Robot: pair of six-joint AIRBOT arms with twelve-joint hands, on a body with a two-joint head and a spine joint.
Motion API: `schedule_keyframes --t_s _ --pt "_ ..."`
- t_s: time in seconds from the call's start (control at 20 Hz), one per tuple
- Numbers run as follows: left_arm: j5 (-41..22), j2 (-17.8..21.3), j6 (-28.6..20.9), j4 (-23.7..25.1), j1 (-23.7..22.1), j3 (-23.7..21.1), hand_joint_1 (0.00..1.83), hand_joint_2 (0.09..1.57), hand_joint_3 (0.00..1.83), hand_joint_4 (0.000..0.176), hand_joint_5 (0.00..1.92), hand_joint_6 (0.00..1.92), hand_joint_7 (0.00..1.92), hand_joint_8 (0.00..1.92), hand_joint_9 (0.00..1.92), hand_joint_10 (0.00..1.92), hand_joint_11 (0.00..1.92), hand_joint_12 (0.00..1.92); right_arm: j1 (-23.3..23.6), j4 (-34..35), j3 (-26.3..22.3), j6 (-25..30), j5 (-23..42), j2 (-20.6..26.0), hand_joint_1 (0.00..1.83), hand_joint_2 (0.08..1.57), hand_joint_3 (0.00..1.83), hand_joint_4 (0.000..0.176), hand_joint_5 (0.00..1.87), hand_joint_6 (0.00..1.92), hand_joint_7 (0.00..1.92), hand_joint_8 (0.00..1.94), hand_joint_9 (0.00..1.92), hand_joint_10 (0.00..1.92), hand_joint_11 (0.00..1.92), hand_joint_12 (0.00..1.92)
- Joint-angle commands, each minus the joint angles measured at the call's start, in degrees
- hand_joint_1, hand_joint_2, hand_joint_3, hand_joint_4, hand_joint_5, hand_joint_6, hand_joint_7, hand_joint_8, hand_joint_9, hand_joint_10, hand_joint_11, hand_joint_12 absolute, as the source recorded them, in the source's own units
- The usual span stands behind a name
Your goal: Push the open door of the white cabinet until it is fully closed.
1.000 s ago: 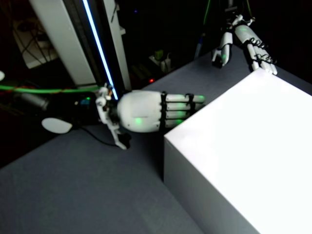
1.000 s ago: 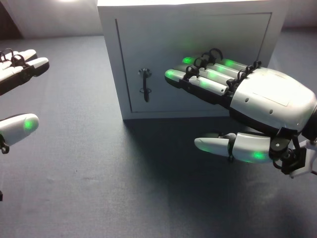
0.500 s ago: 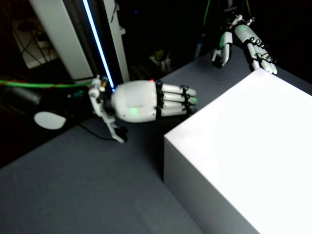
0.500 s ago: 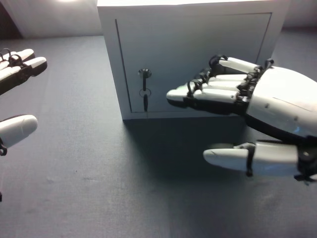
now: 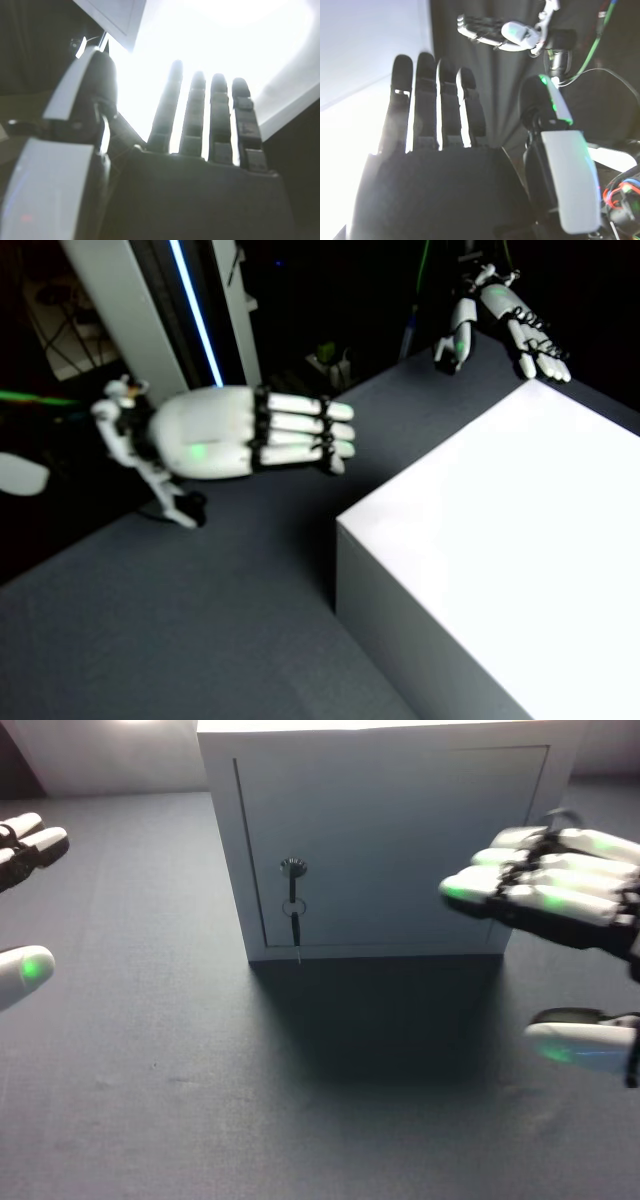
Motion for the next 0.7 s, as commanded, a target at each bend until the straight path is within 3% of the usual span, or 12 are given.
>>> schedule_keyframes --t_s 0.0,0.05,0.1,0.3,0.35,0.4,0.5,0.6,0.65 --pt "-7.75 0.6 -0.05 -1.52 -0.18 -0.13 0.2 1.43 0.0 0.0 0.11 0.0 0.0 0.0 0.0 0.0 0.02 0.02 -0.82 3.34 -0.84 -1.32 9.54 1.45 0.27 1.35 0.0 0.0 0.03 0.0 0.27 0.02 0.18 0.02 0.0 0.4" --pt "-7.92 0.6 0.05 -1.59 -0.18 -0.15 0.22 1.42 0.0 0.001 0.11 0.0 0.0 0.0 0.0 0.0 0.01 0.02 -2.44 5.31 -1.41 -2.42 11.04 2.53 0.21 1.34 0.0 0.0 0.1 0.02 0.14 0.0 0.03 0.01 0.0 0.11" --pt "-8.04 0.6 0.13 -1.67 -0.18 -0.15 0.22 1.42 0.0 0.0 0.1 0.0 0.0 0.0 0.0 0.0 0.01 0.03 -4.12 7.25 -1.9 -3.55 12.61 3.47 0.18 1.34 0.0 0.0 0.04 0.0 0.04 0.0 0.01 0.0 0.0 0.07" --pt "-8.56 0.6 0.34 -1.95 -0.19 -0.13 0.22 1.41 0.0 0.0 0.07 0.0 0.0 0.0 0.0 0.0 0.02 0.04 -11.13 16.63 -3.28 -7.59 20.0 5.9 0.22 1.35 0.0 0.0 0.03 0.0 0.0 0.0 0.0 0.0 0.0 0.15" --pt "-8.82 0.6 0.44 -2.08 -0.2 -0.12 0.22 1.41 0.0 0.0 0.05 0.0 0.0 0.0 0.0 0.0 0.0 0.03 -13.03 19.25 -3.51 -8.26 22.32 6.21 0.27 1.31 0.0 0.0 0.05 0.01 0.0 0.0 0.0 0.0 0.0 0.03" --pt "-9.09 0.6 0.46 -2.23 -0.2 -0.12 0.23 1.41 0.0 0.0 0.03 0.0 0.0 0.0 0.0 0.0 0.0 0.01 -15.11 21.68 -3.53 -8.31 24.49 6.34 0.27 1.29 0.0 0.033 0.02 0.0 0.0 0.0 0.0 0.0 0.0 0.0" --pt "-9.45 0.61 0.57 -2.43 -0.22 -0.11 0.2 1.41 0.0 0.0 0.0 0.0 0.0 0.0 0.0 0.0 0.02 0.01 -19.32 25.63 -3.65 -8.31 28.04 6.77 0.29 1.27 0.0 0.08 0.0 0.0 0.0 0.0 0.0 0.0 0.0 0.0" --pt "-9.68 0.61 0.77 -2.47 -0.39 -0.13 0.23 1.4 0.0 0.0 0.0 0.0 0.0 0.0 0.0 0.0 0.0 0.0 -22.1 28.39 -3.93 -8.31 30.6 7.32 0.26 1.24 0.0 0.098 0.0 0.0 0.0 0.0 0.0 0.0 0.0 0.0" --pt "-10.02 0.61 0.91 -2.67 -0.48 -0.16 0.26 1.4 0.0 0.0 0.0 0.0 0.0 0.0 0.0 0.0 0.0 0.0 -22.4 29.32 -4.0 -8.31 31.15 7.44 0.26 1.24 0.0 0.092 0.0 0.0 0.0 0.0 0.0 0.0 0.0 0.0"
